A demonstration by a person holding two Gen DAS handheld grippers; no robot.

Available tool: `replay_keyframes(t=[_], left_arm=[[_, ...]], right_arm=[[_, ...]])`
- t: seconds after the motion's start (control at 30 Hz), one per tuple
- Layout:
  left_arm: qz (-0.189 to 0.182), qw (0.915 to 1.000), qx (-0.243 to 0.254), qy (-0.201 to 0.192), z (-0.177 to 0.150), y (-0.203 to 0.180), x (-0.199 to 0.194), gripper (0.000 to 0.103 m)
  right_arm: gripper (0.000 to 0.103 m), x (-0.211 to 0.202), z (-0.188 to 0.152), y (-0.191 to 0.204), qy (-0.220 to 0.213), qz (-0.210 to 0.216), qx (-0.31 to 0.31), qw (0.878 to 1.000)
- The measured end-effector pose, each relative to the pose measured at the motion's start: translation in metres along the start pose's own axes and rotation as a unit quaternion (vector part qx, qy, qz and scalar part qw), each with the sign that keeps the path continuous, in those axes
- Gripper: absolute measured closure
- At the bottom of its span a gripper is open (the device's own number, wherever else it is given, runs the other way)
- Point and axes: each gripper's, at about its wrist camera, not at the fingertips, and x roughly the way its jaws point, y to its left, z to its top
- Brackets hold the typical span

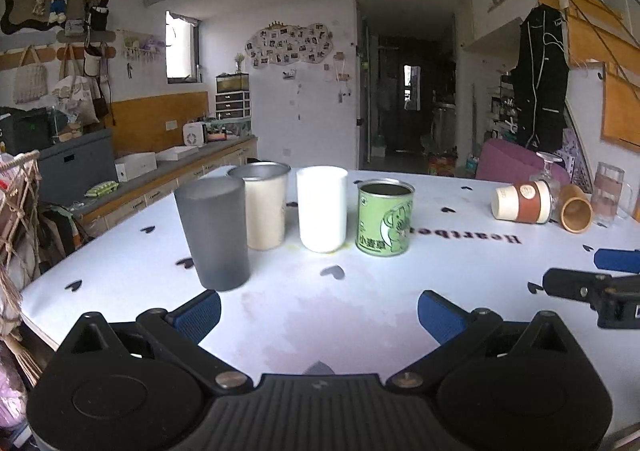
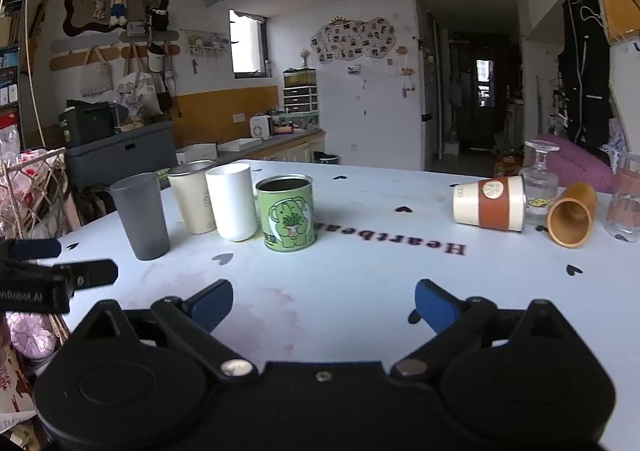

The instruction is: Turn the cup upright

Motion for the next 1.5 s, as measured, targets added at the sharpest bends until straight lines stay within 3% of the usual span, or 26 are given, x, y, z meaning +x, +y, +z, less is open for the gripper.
replay_keyframes(t=[0.27,1.5], left_arm=[[0.004,0.9999,-0.007,0.009,-0.0042,-0.0015,0.0012,0.000],[0.006,0.9998,-0.009,0.014,-0.0057,0.0014,0.0029,0.000]], right_arm=[[0.002,-0.0019,-0.0017,-0.0003,0.002,-0.017,-0.007,1.000],[0.002,-0.0050,-0.0038,-0.0038,0.006,-0.019,-0.010,1.000]])
